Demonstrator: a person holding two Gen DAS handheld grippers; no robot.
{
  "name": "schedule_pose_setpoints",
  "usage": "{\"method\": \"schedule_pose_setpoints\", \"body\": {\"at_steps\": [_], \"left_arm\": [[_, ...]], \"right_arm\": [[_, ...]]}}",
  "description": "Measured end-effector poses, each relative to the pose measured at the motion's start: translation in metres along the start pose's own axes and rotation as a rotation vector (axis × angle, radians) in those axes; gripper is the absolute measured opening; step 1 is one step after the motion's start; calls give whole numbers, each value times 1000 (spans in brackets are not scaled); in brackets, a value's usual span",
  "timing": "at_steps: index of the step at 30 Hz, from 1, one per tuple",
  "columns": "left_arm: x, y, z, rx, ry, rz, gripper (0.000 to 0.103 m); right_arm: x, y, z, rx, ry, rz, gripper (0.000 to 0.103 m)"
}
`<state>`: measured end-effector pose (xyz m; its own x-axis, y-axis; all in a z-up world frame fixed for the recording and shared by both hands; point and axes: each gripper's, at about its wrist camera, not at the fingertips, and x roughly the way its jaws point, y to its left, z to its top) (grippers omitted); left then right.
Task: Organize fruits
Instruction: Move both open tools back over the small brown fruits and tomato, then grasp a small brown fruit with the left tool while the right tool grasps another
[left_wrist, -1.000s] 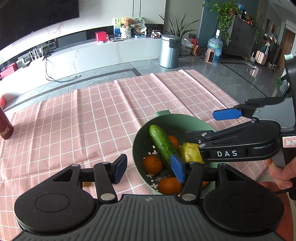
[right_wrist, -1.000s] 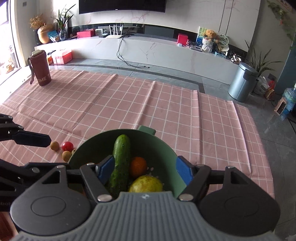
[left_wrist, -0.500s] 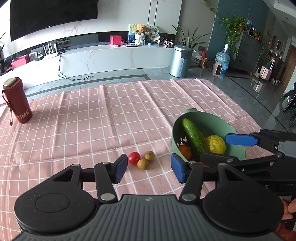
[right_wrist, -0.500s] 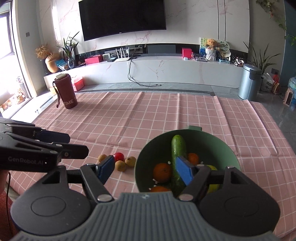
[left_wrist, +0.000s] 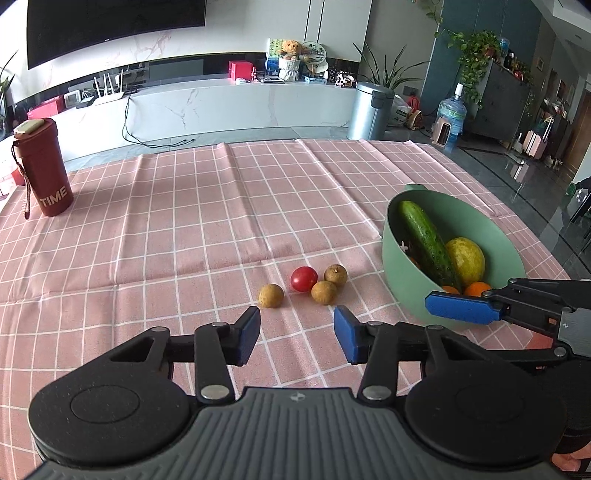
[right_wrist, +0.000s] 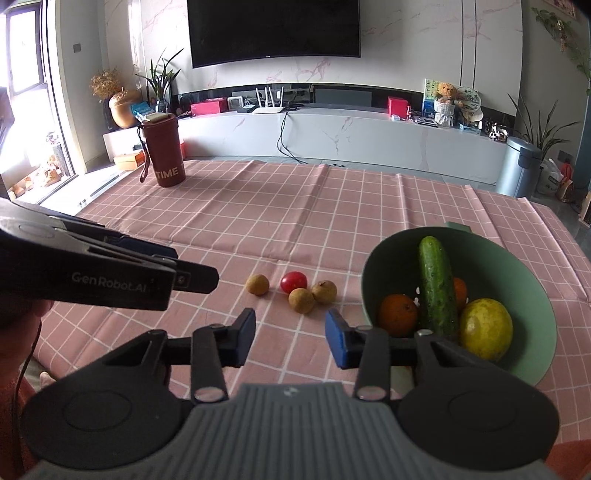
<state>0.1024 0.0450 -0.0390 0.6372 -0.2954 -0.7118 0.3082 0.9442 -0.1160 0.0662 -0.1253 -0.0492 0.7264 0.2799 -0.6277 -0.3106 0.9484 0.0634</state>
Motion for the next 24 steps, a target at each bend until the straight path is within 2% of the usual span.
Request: {"method": "schedule_pose_setpoints", "body": {"at_steps": [2, 6, 13, 18, 24], "left_arm": [[5, 4, -1, 1, 3, -1, 51], [19, 14, -1, -19, 9, -16, 47], [48, 29, 1, -72, 34, -13, 43], [63, 34, 2, -85, 50, -33, 41], [78, 40, 2, -105, 67, -41, 39]], "right_arm": [[10, 3, 0, -15, 12, -4, 28], [29, 7, 1, -15, 28, -21, 26], [62, 15, 5, -2, 41, -53, 26], [88, 23, 6, -36, 35, -123, 25], [110, 23, 6, -59, 50, -162, 25]]}}
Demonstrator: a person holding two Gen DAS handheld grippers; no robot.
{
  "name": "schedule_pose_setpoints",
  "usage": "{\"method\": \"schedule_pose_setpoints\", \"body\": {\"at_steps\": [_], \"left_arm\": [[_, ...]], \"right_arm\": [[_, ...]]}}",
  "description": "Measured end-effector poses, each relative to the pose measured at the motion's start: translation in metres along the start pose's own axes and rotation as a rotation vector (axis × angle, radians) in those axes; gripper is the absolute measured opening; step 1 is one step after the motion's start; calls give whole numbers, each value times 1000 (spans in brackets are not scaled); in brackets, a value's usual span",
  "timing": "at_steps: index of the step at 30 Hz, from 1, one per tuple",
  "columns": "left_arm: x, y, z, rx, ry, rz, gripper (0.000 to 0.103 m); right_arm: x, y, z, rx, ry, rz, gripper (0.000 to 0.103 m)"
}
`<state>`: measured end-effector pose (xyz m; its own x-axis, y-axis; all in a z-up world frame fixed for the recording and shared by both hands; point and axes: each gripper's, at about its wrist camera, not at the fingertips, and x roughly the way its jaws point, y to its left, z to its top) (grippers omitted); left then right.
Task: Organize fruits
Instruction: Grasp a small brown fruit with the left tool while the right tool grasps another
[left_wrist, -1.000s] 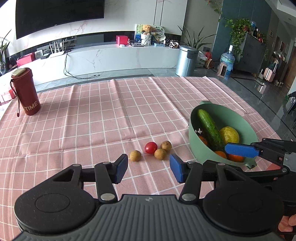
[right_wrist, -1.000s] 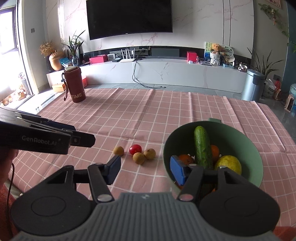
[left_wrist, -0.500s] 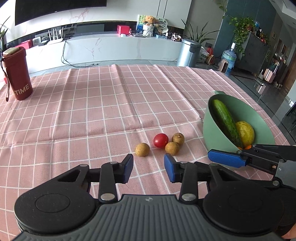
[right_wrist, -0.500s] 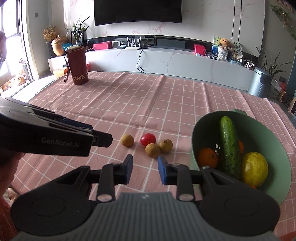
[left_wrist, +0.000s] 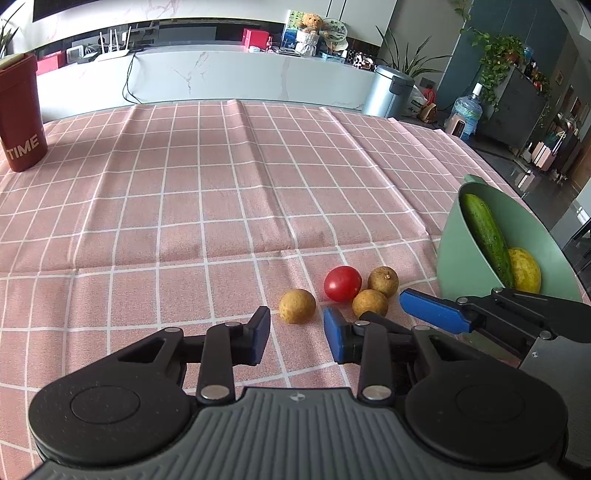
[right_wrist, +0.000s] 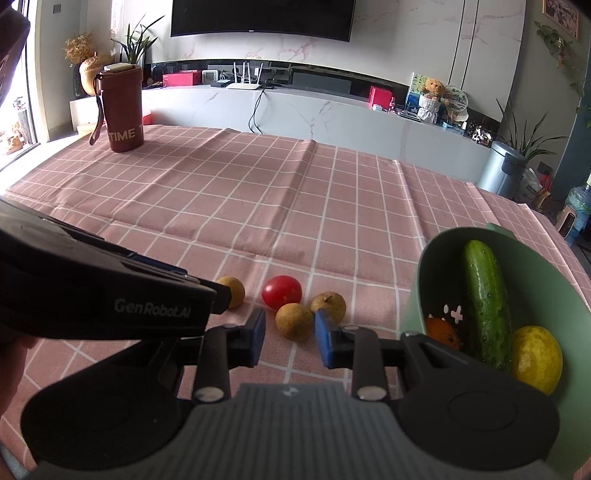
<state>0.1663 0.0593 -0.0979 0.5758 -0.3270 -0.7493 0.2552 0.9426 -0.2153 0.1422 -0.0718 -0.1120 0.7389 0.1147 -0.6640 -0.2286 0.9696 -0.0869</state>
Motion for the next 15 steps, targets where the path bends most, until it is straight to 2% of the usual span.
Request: {"method": "schedule_pose_setpoints", "body": {"at_steps": [8, 15], "left_arm": [[14, 0, 2, 8, 9, -2, 38], [20, -3, 2, 21, 22, 2, 30]], "right_arm": [[14, 1, -2, 6, 25, -5, 23], [17, 1, -3, 6, 26, -8, 23]]}}
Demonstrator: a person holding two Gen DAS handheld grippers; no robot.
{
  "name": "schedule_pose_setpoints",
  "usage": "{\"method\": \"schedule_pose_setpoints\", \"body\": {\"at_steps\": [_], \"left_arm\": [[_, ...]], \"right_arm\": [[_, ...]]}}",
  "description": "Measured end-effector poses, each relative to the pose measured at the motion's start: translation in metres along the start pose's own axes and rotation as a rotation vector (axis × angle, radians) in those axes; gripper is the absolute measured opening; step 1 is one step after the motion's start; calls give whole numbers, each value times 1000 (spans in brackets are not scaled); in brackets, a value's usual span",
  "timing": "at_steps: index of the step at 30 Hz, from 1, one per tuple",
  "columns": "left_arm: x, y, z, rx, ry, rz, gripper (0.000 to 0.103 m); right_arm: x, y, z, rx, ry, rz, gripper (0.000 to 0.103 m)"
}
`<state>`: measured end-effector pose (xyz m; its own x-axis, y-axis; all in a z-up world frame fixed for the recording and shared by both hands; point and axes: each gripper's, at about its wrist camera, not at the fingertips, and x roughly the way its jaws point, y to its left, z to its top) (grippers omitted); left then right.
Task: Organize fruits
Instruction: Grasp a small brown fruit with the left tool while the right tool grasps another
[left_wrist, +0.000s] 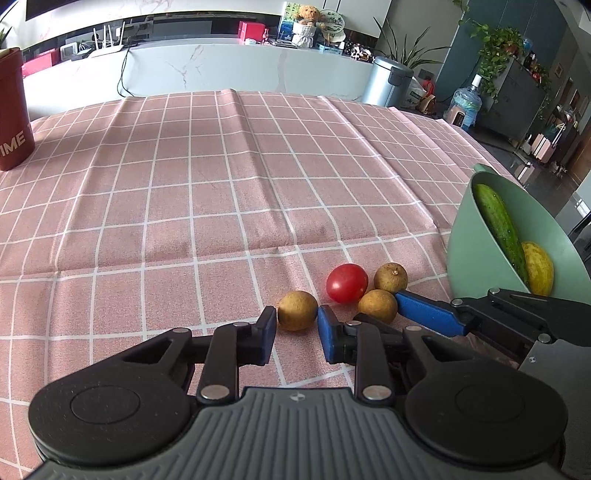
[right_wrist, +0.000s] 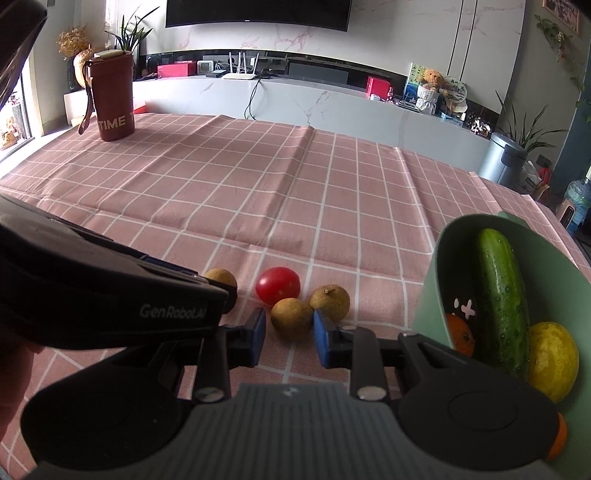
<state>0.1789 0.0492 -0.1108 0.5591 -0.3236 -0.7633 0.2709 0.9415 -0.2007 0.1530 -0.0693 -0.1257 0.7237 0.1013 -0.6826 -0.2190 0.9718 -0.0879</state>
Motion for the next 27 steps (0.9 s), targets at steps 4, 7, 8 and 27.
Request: {"method": "schedule_pose_setpoints", "body": {"at_steps": [4, 7, 8, 27], "left_arm": [[1, -3, 0, 17, -4, 4, 26], [1, -3, 0, 17, -3, 4, 25], [1, -3, 0, 15, -2, 6, 25], [-58, -22, -14, -10, -108, 137, 25]], "right_arm": [[2, 0, -1, -1, 7, -3, 21], [2, 0, -1, 2, 6, 1, 21], [2, 0, -1, 2, 6, 2, 21], [-47, -3, 0, -6, -48, 82, 21]]}}
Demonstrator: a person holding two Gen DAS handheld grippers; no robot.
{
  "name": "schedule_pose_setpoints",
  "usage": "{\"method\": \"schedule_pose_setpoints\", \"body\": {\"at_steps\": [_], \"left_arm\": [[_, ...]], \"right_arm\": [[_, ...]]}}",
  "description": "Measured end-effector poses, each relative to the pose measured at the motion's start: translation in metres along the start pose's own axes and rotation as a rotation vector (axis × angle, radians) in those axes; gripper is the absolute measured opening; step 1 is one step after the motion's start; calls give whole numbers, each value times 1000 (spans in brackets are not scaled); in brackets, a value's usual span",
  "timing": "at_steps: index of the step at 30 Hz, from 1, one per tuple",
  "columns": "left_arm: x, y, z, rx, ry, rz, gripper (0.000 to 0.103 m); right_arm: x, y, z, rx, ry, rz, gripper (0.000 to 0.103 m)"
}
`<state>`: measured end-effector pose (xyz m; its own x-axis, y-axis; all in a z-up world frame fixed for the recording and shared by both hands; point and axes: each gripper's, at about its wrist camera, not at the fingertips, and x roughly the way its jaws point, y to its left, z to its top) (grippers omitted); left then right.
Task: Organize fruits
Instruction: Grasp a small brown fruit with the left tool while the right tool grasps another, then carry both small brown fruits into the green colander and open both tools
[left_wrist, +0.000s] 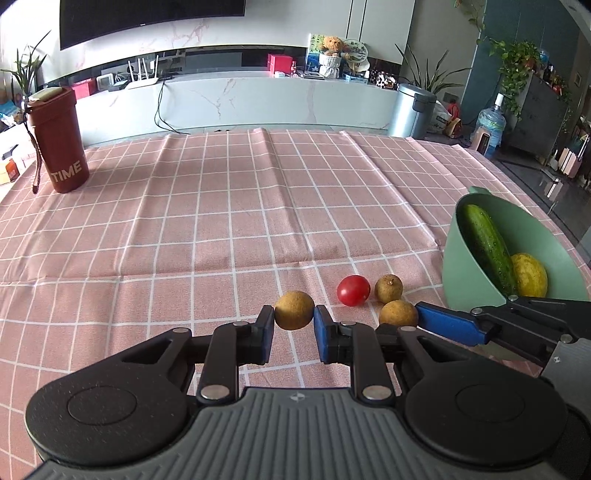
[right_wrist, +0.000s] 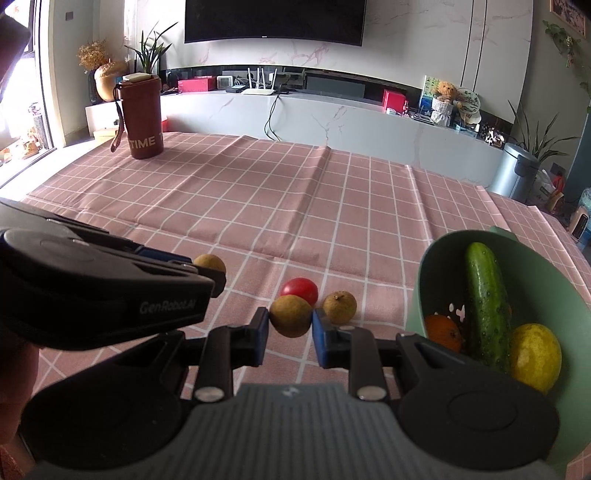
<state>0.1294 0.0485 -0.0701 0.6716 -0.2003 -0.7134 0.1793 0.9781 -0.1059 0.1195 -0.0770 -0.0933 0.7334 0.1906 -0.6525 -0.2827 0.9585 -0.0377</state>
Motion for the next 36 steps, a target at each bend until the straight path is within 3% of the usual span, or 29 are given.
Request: {"method": "schedule_pose_setpoints", "body": {"at_steps": [11, 20, 30, 36], "left_arm": [[-47, -46, 3, 33, -50, -24, 25], [-54, -95, 20, 53, -20, -153, 25], [-7, -142, 42, 70, 136, -292, 25], [25, -163, 42, 124, 241, -299, 25]], "right_arm": [[-61, -16, -6, 5, -8, 37, 21], [-103, -75, -5, 83, 12, 42, 21], [-110, -143, 8, -48, 105, -3, 21], [-86, -176, 4, -94, 226, 22, 21]]}}
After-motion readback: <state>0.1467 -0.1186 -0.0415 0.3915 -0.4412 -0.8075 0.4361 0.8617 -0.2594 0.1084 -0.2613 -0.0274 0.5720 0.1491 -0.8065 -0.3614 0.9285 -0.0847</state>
